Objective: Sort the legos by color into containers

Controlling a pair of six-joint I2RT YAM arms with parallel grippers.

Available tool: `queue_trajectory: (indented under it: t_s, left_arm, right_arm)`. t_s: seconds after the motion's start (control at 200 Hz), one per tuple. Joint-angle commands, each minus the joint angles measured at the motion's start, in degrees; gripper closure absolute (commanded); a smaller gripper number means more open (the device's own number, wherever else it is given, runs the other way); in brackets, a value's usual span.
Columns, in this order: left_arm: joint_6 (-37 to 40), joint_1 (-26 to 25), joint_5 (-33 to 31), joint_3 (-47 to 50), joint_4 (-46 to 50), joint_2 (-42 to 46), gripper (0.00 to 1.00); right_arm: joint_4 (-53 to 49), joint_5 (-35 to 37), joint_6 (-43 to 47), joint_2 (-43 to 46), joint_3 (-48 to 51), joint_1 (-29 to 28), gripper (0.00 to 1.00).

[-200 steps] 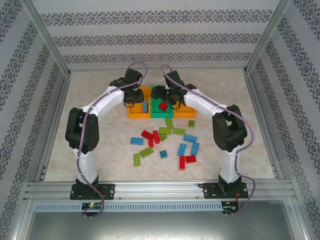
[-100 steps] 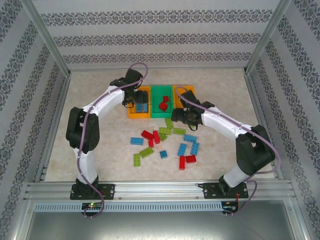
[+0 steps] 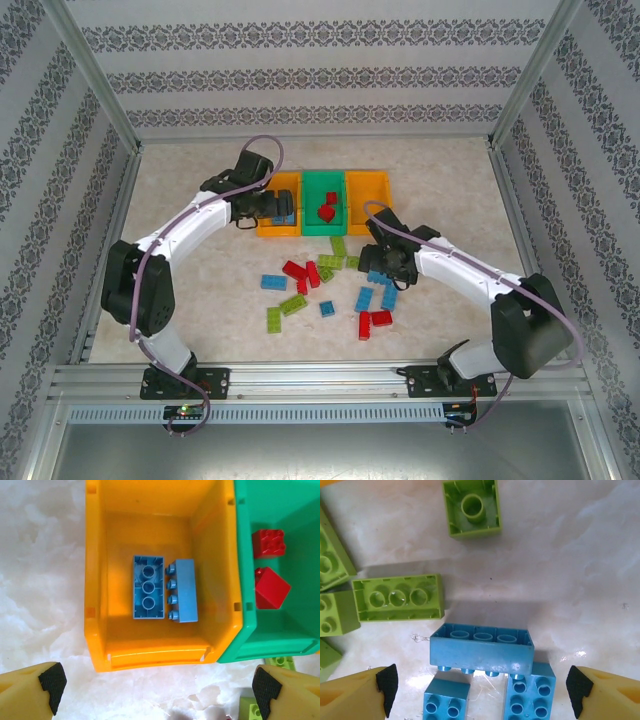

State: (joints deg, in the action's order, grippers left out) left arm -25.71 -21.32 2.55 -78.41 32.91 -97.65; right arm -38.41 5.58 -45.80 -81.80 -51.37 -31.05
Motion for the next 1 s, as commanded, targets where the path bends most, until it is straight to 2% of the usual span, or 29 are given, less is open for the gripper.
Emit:
queue_trajectory:
  t_s: [0.0,0.225,0.385,0.505,0.819,0.994]
  left_arm:
    - [-0.6,-0.4,-0.9,0.9,-1.8,1.2,0.02]
    - [-0.7,-0.4,-1.2,3.3,-3.5,3.4,0.01]
    - [-0.8,-0.4,-1.6,3.9,-2.9,3.7,0.01]
    - [-0.9,-0.4,-1.7,4.2,-2.8,3.6,0.01]
    - [-1.2,-0.4,-2.2,4.6,-2.6,3.8,0.01]
    - [-0.8,-0.5,-3.6,4.9,-1.5,4.4,0.01]
  right_arm:
    - [0.3,-0.1,-2.7,-2.2,0.6,-1.0,0.09]
    - [1.0,0.0,-2.9,-8.3,-2.0,-2.4,0.09]
    - [1.1,0.1,-2.9,-10.3,-2.2,-2.3,0.13]
    - [1.2,0.7,-2.9,-10.4,-2.2,-2.3,0.17]
    - [0.8,2.4,-1.9,-10.3,-2.0,-2.1,0.38]
    - [-0.5,3.9,-0.2,-8.4,-4.2,-3.8,0.4]
